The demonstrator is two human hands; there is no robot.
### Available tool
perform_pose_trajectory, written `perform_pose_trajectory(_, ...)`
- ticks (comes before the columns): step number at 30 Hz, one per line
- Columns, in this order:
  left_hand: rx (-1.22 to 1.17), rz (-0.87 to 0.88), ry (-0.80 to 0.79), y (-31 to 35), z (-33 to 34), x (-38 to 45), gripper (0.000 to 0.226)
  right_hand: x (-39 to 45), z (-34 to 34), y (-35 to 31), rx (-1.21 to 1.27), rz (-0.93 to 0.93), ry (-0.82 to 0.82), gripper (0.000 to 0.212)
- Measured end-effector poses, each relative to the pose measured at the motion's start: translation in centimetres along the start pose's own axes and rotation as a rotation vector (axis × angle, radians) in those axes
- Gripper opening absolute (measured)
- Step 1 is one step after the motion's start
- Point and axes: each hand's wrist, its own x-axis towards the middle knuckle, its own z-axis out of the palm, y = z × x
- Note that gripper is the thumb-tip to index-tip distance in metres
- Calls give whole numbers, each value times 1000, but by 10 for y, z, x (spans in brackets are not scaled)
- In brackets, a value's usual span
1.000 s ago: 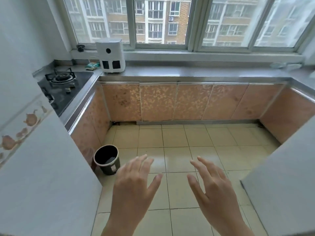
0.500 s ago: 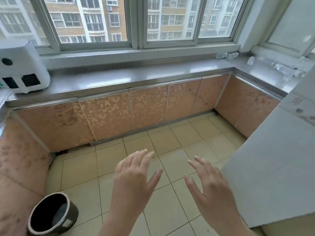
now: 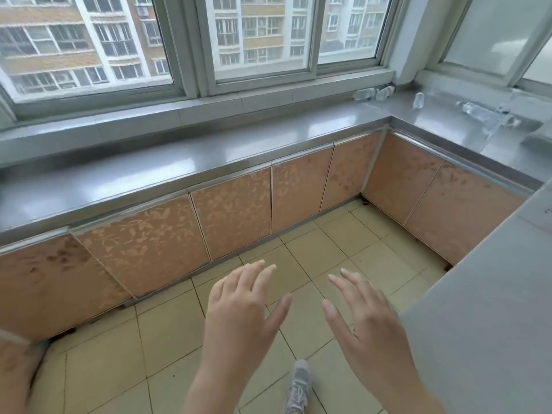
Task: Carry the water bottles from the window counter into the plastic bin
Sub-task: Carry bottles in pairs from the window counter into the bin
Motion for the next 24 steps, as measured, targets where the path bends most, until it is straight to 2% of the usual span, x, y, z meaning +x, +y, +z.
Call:
perform_pose_trajectory(4, 26, 22, -5, -11, 37, 88, 55, 91, 23, 26, 45, 20, -10, 56)
perform_pose_trajectory(10, 68, 14, 8, -28, 70, 216, 55, 232, 48, 52, 53, -24, -12, 54)
perform_pose_trajectory(17, 16, -40, -19, -54, 106, 332, 54, 352, 73, 62, 35, -31, 26, 51)
perform_pose_trajectory(24, -25, 97, -76, -64, 176, 479, 53, 468, 107, 96, -27, 60, 72, 49)
